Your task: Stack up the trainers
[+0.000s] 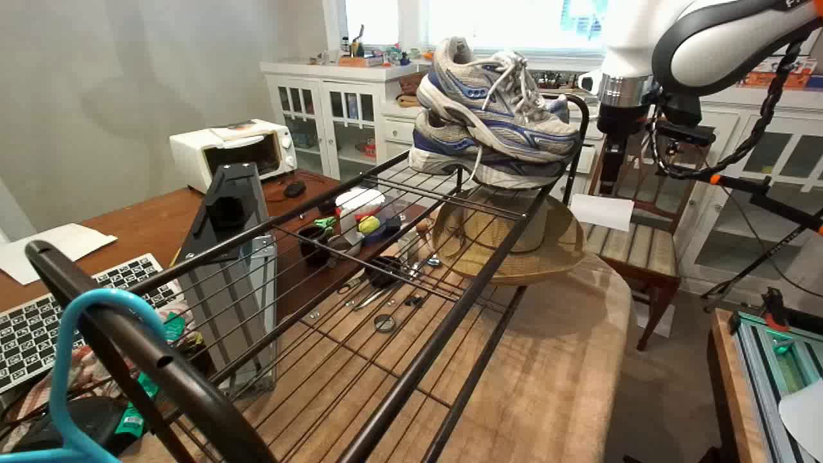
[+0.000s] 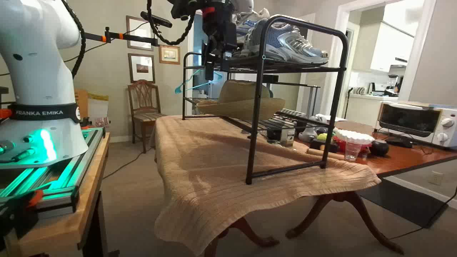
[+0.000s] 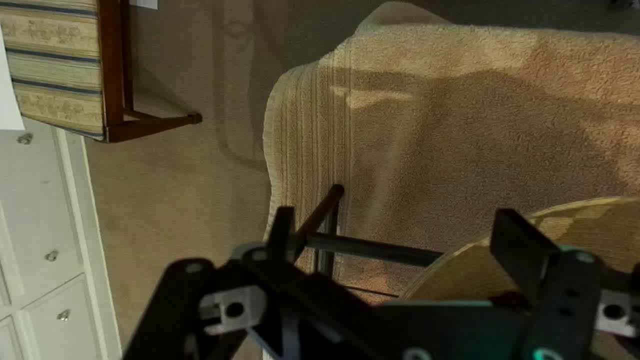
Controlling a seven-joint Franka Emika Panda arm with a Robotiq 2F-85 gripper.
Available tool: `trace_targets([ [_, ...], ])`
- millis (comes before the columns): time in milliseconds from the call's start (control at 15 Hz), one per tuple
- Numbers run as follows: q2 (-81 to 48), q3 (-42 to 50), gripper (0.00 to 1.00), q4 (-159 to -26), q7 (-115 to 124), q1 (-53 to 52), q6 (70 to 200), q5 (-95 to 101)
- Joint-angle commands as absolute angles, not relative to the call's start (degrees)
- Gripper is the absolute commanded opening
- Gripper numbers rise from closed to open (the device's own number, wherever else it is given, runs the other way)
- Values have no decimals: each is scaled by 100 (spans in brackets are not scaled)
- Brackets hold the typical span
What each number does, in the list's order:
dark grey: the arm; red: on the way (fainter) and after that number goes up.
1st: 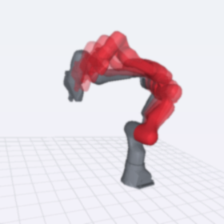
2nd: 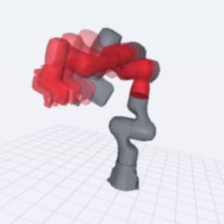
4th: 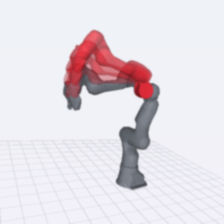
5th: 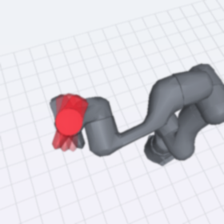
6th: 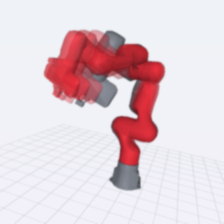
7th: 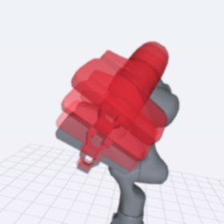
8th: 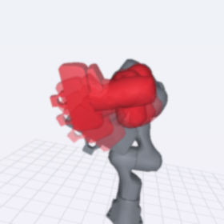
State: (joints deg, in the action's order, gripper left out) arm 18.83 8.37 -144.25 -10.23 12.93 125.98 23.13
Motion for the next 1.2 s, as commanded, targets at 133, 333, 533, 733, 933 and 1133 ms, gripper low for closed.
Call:
trace_targets([
  [133,1886,886,100,-14418,-1010,1238,12581,2329],
  [333,1886,886,100,-14418,-1010,1238,12581,2329],
  [533,1983,921,100,-14382,-1036,1248,12417,2222],
  [733,2269,1037,100,-14374,-1259,1231,12226,2020],
  [933,2509,1125,100,-14328,-1500,1203,11804,1839],
  [1133,2757,1156,100,-14270,-1212,1208,11677,1515],
])
